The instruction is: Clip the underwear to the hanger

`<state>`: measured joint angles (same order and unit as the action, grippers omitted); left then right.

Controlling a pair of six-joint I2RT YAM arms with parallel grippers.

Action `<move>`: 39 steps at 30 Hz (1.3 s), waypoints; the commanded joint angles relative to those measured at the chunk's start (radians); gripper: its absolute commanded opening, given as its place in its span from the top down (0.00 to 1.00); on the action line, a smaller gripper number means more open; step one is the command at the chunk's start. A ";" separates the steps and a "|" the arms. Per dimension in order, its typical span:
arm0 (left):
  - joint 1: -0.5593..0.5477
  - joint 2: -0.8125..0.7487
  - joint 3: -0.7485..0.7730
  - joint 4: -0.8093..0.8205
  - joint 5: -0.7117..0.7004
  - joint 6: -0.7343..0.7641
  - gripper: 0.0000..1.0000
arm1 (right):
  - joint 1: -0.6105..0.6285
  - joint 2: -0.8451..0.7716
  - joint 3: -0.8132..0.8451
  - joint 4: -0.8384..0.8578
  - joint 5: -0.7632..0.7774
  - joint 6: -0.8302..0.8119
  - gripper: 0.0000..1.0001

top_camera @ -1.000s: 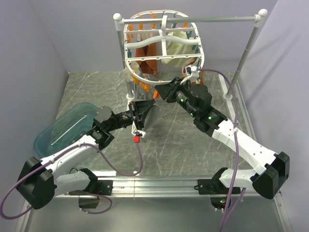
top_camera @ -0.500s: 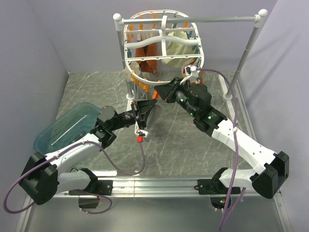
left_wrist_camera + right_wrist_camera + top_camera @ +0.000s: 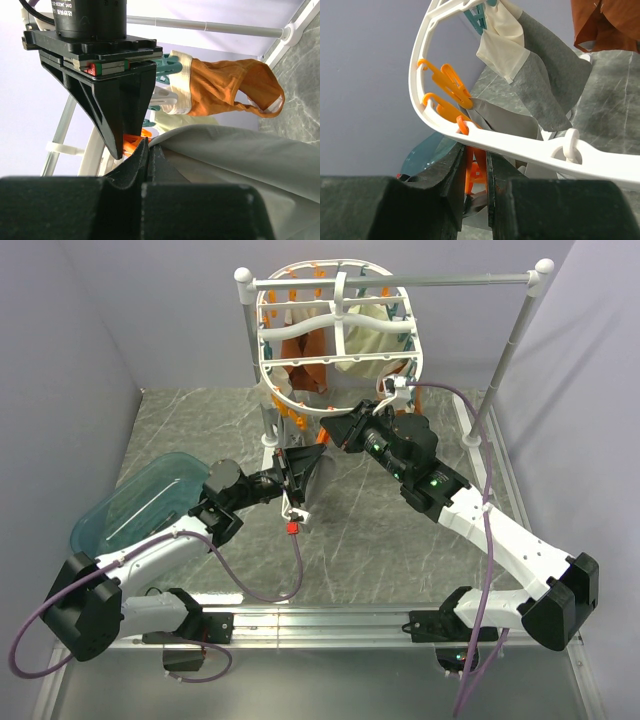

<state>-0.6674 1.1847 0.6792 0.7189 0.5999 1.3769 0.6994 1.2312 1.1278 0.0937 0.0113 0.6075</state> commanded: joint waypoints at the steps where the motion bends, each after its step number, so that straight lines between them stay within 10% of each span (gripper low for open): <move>1: 0.000 0.001 0.052 0.053 -0.041 0.027 1.00 | 0.012 0.019 -0.020 -0.201 -0.042 -0.008 1.00; 39: 0.015 0.023 0.083 0.024 -0.055 0.108 1.00 | 0.014 0.028 -0.006 -0.244 -0.031 -0.084 0.92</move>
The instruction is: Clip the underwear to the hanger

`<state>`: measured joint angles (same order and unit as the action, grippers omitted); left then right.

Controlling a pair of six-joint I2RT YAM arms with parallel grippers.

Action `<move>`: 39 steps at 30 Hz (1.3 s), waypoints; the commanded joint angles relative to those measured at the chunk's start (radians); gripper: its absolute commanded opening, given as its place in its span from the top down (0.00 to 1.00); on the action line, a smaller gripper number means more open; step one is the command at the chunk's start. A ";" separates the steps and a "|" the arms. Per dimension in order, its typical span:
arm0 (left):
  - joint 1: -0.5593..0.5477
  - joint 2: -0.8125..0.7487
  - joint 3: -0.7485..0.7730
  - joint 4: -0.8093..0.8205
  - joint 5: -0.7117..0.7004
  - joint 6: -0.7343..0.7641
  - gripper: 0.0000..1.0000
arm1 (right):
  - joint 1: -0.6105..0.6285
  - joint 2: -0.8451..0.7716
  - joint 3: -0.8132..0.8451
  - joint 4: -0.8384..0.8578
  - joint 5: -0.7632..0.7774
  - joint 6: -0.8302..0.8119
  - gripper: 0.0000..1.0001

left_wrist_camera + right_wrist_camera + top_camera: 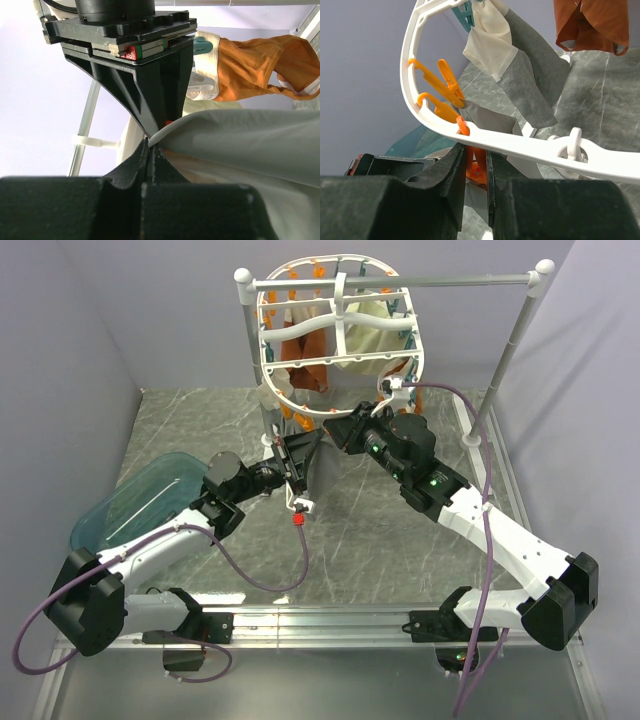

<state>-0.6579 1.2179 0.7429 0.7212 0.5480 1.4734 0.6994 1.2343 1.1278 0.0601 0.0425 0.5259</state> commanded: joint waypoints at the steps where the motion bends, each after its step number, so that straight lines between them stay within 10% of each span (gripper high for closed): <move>1: 0.006 -0.011 0.021 0.020 -0.003 0.013 1.00 | 0.012 0.024 -0.003 -0.216 -0.059 -0.004 0.89; 17: 0.017 -0.031 -0.002 -0.012 0.026 0.022 1.00 | 0.012 0.022 0.003 -0.226 -0.047 -0.007 0.43; 39: 0.020 -0.044 -0.033 -0.057 0.012 -0.005 0.91 | 0.006 -0.131 -0.051 -0.180 -0.055 -0.110 0.22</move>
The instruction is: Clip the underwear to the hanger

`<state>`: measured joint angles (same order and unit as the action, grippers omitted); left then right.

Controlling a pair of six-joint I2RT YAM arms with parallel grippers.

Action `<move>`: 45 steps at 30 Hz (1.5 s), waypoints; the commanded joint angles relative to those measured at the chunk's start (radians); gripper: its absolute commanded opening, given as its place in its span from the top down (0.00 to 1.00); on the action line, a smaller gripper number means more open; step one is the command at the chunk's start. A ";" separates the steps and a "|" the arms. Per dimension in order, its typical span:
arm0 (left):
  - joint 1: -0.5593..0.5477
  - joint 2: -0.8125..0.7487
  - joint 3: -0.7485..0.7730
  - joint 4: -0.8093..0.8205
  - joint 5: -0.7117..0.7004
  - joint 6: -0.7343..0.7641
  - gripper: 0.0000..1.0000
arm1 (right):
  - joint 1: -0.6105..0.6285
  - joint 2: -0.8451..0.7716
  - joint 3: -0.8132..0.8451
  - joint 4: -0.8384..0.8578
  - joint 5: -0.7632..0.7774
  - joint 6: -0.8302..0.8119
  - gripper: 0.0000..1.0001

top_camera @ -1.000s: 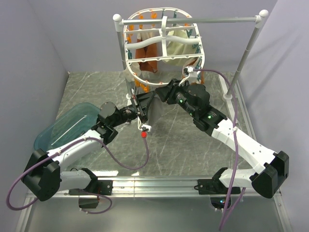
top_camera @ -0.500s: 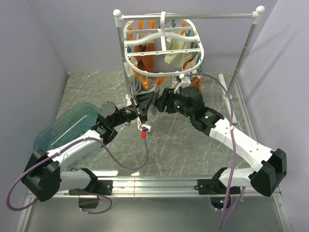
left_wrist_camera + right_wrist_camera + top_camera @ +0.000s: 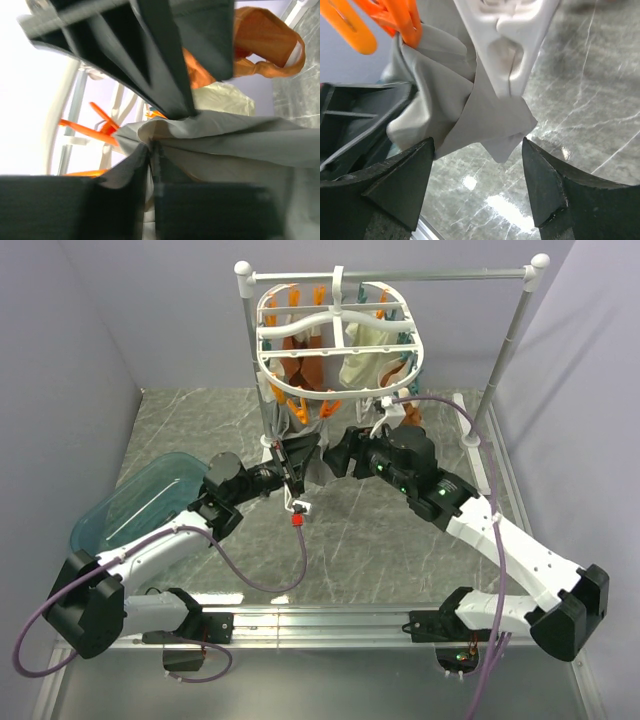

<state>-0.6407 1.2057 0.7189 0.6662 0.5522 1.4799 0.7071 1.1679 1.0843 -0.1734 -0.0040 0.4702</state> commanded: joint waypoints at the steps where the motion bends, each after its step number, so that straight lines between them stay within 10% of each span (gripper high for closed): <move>1: 0.003 -0.037 -0.010 -0.007 0.008 -0.023 0.84 | -0.001 -0.076 -0.018 0.069 -0.008 -0.067 0.22; 7: -0.005 -0.077 -0.026 -0.059 0.012 -0.069 0.55 | -0.001 -0.165 -0.060 0.106 -0.007 -0.145 0.21; 15: -0.033 -0.201 -0.033 -0.195 0.003 -0.219 0.40 | -0.003 -0.281 -0.116 0.129 -0.031 -0.231 0.20; 23: -0.037 -0.356 0.091 -0.566 -0.127 -0.683 0.02 | -0.008 -0.430 -0.158 0.112 0.002 -0.334 0.18; 30: -0.022 -0.353 0.238 -0.795 -0.472 -1.274 0.01 | -0.105 -0.560 -0.213 0.025 0.015 -0.331 0.18; 34: 0.168 -0.325 0.295 -0.905 -0.402 -1.654 0.01 | -0.182 -0.631 -0.251 -0.026 0.009 -0.344 0.18; 45: 0.467 -0.305 0.231 -1.096 -0.273 -1.880 0.01 | -0.374 -0.692 -0.386 -0.181 -0.073 -0.217 0.11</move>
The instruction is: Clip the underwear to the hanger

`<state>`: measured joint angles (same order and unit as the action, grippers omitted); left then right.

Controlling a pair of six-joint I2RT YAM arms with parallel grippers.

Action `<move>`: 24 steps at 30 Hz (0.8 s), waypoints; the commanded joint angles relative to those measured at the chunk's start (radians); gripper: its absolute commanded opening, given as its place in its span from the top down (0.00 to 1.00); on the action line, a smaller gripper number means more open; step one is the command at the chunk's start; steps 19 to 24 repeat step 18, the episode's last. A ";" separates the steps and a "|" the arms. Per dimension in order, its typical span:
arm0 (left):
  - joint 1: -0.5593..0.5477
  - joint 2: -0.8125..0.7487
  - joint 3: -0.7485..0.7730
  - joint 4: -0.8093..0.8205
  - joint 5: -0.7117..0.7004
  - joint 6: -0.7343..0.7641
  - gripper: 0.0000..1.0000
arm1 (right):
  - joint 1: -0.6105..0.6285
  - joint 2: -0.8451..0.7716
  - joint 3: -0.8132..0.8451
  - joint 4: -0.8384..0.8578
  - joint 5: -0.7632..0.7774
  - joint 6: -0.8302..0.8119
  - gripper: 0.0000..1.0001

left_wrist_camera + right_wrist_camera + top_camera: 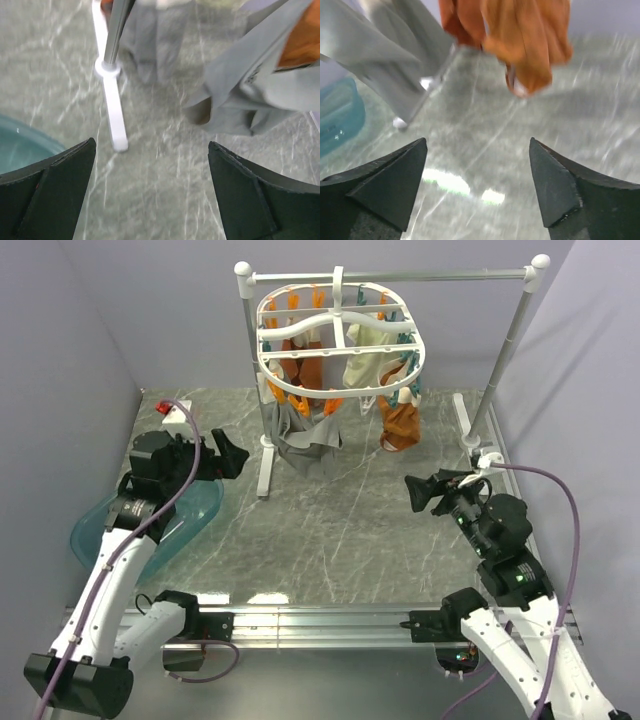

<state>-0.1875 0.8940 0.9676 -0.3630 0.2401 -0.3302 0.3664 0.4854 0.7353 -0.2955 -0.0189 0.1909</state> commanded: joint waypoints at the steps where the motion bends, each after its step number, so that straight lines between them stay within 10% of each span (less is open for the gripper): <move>1: 0.016 0.022 -0.021 -0.088 0.034 -0.037 0.01 | -0.040 -0.016 -0.049 -0.062 -0.061 0.090 0.10; 24: 0.037 0.086 -0.012 -0.116 -0.085 0.052 0.01 | -0.110 -0.083 -0.128 -0.030 -0.050 0.094 0.06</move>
